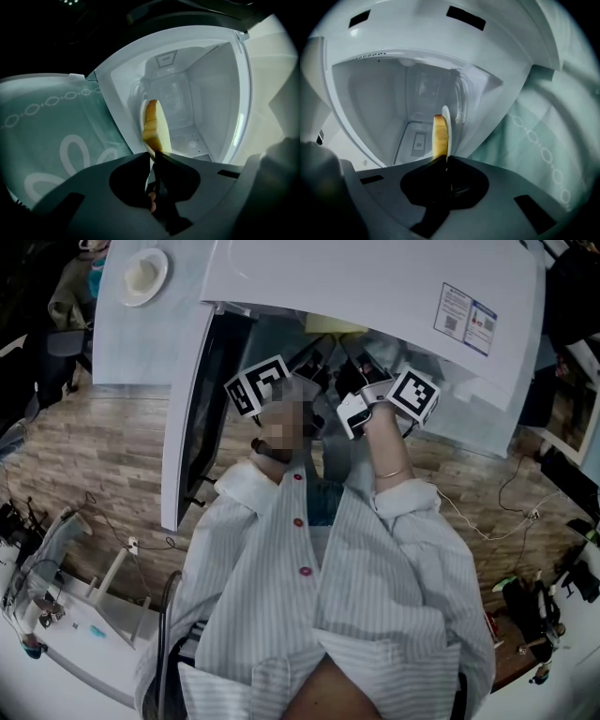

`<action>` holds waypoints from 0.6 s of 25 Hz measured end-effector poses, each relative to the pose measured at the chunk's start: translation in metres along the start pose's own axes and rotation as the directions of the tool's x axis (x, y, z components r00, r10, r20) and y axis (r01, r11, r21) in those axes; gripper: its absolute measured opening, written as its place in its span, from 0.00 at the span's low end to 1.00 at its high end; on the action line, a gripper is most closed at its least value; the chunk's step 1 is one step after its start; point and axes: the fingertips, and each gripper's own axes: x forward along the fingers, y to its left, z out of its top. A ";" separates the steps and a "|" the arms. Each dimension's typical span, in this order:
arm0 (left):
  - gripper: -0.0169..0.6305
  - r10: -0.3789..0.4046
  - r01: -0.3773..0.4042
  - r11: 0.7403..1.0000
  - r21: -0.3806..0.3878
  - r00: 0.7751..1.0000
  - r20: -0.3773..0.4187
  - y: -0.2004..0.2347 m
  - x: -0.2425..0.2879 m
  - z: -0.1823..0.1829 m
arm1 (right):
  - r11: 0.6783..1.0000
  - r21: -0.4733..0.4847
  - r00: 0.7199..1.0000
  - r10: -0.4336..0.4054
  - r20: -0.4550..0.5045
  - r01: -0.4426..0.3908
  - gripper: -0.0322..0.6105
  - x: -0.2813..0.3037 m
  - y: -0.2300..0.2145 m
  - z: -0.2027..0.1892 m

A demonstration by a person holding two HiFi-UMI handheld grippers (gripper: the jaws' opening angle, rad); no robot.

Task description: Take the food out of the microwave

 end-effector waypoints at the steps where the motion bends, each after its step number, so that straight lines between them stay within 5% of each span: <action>1: 0.09 0.000 0.000 1.000 0.003 1.000 -0.003 0.000 -0.001 -0.001 | 1.000 0.000 1.000 -0.001 0.003 0.001 0.11 -0.001 0.000 -0.001; 15: 0.09 0.008 -0.006 0.999 0.032 0.999 -0.049 0.023 0.014 -0.005 | 1.000 0.007 0.999 -0.012 0.041 0.011 0.11 0.008 -0.026 0.003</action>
